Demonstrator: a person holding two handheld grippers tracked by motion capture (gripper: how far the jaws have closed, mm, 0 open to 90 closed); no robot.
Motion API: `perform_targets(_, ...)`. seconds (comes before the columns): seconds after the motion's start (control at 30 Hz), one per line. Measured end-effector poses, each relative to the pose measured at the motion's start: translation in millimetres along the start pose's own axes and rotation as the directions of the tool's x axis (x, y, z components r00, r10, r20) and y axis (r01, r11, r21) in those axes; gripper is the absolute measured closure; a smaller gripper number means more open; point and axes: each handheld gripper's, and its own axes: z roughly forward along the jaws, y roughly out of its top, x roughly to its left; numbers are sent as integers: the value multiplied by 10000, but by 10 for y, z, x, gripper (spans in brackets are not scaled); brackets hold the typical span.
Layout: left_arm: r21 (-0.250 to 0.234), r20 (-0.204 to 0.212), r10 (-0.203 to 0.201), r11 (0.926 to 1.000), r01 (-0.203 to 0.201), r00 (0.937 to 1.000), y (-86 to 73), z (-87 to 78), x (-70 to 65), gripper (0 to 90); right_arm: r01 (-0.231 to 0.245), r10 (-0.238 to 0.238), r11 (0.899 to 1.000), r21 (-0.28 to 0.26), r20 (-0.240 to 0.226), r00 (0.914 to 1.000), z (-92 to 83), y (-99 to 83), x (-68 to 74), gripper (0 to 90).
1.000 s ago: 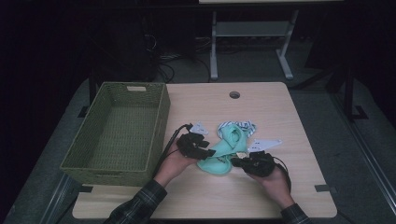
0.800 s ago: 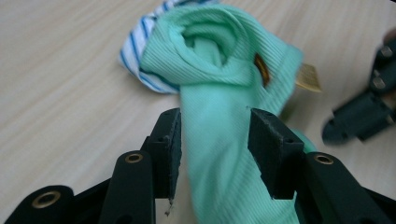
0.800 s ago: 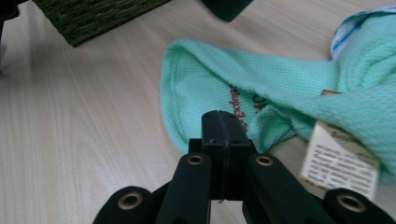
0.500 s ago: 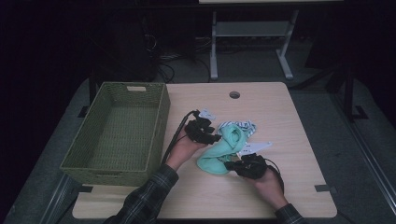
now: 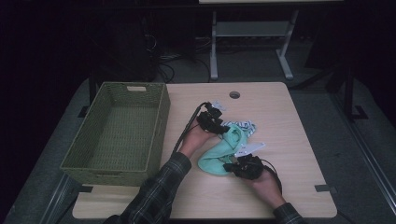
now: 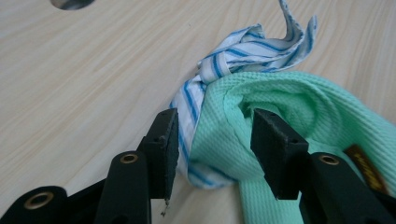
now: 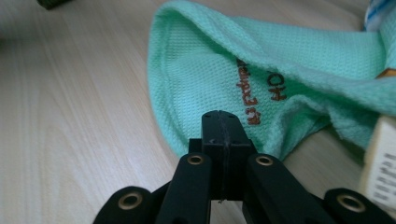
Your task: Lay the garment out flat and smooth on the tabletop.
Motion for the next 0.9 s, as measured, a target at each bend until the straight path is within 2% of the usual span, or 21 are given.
perform_targets(0.17, 309, -7, 193, 9993, -193, 9998, 33, 162, -36, 524, -98, 97, 9999, -56, -28, 9999, -7, -13, -25, 899)
perform_targets(0.23, 375, -60, 328, 9988, -326, 9994, 37, 199, -57, 567, -96, 96, 9999, -37, -1, 10000, -13, -16, -29, 899)
perform_targets(0.3, 493, -76, 469, 9977, -465, 9989, 35, 222, -59, 688, -189, 189, 9998, -18, -8, 9998, -18, -19, -26, 899)
perform_targets(0.4, 613, -108, 319, 9976, -312, 9994, 24, 242, -45, 897, -200, 200, 9998, -37, -1, 9998, -22, -25, -35, 899)
perform_targets(0.5, 681, -40, 144, 9976, -141, 9999, 13, 257, -38, 899, -220, 220, 9998, 8, 3, 9998, -30, -27, -38, 899)
perform_targets(0.63, 519, -59, -73, 9986, 76, 10000, 18, 222, -36, 897, -238, 238, 9997, 0, -25, 9997, -30, -28, -46, 900)
perform_targets(0.7, 565, -299, 58, 9984, -41, 9995, 20, 230, -61, 703, -261, 261, 9997, -9, -36, 9997, -30, -28, -47, 900)
perform_targets(0.73, 617, -388, 182, 9980, -158, 9991, 17, 242, -70, 645, -261, 261, 9997, -3, -35, 9997, -30, -28, -46, 900)
perform_targets(0.83, 861, -598, 384, 9957, -332, 9975, -2, 293, -64, 590, -256, 256, 9997, -2, -31, 9997, -31, -29, -47, 900)
perform_targets(0.9, 983, -610, 396, 9946, -334, 9974, -21, 320, -50, 639, -245, 245, 9997, -2, -24, 9997, -33, -30, -46, 900)
